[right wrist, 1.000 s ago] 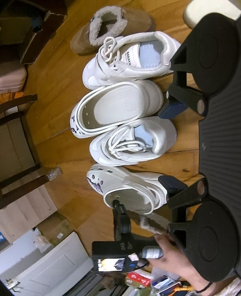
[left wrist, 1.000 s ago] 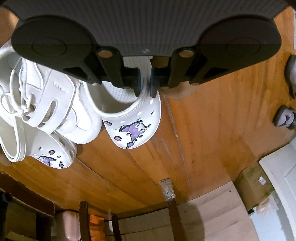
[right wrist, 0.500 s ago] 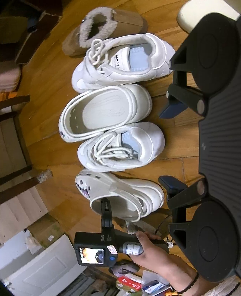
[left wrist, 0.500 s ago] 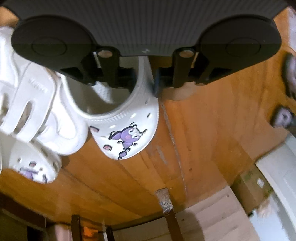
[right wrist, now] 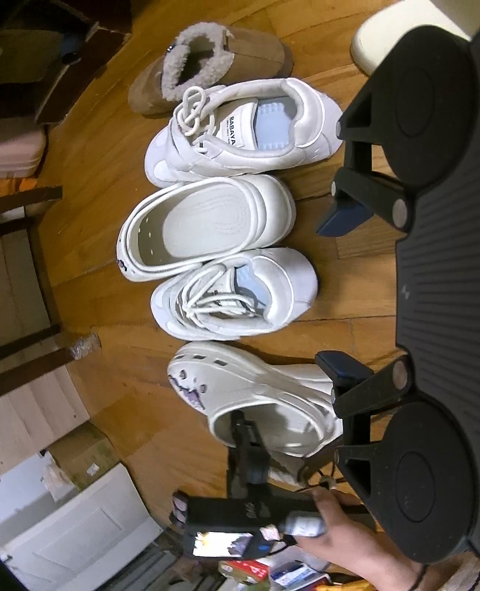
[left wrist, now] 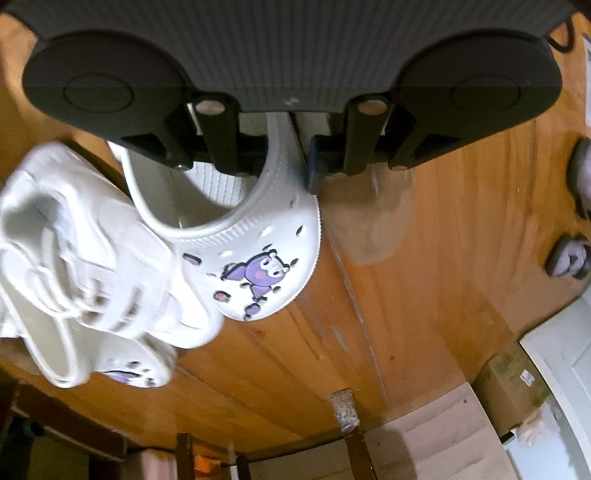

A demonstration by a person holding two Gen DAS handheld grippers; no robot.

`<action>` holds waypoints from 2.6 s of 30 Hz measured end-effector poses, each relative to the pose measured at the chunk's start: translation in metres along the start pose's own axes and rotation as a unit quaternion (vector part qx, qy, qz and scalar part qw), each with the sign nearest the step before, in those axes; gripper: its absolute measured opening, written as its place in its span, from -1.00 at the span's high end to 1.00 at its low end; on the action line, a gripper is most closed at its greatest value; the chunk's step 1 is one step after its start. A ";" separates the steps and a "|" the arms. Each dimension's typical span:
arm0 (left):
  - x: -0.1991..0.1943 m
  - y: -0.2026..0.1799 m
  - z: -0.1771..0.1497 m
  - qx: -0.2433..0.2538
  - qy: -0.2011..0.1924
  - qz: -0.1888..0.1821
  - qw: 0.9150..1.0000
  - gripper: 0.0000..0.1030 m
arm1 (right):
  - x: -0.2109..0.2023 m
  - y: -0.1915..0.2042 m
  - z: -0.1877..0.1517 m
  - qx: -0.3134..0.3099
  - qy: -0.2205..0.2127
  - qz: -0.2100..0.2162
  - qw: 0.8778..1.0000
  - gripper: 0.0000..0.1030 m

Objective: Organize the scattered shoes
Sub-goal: 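Lift the Croc with the left gripper and carry it out of the row, then lower the Croc onto the floor and open the left gripper, then grasp the Croc rim with the right gripper beside the left gripper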

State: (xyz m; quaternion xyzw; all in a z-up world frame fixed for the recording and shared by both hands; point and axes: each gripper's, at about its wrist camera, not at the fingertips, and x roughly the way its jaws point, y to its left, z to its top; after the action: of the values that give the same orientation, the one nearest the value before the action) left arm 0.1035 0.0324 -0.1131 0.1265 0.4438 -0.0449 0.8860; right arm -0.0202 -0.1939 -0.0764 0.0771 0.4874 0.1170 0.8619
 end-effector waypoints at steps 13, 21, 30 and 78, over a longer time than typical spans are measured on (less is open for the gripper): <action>-0.094 -0.017 -0.053 -0.013 -0.033 -0.038 0.999 0.70 | -0.028 0.010 -0.048 -0.025 0.055 0.013 0.998 -0.35; -0.083 -0.010 -0.057 -0.029 -0.011 -0.035 0.999 0.65 | -0.037 0.022 -0.061 -0.042 0.070 0.026 0.996 -0.35; -0.048 0.003 -0.071 -0.068 0.004 -0.065 0.996 -0.30 | -0.025 0.023 -0.063 -0.047 0.074 0.025 0.996 -0.35; -0.108 -0.032 -0.170 -0.203 0.162 -0.218 0.941 -1.00 | -0.048 0.067 -0.113 -0.213 0.112 0.070 0.968 -0.40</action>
State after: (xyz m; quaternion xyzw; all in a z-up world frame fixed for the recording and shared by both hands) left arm -0.0996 0.0424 -0.1302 -0.1500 0.5976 -0.1247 0.7777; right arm -0.1500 -0.1408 -0.0781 -0.0879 0.5382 0.2860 0.7879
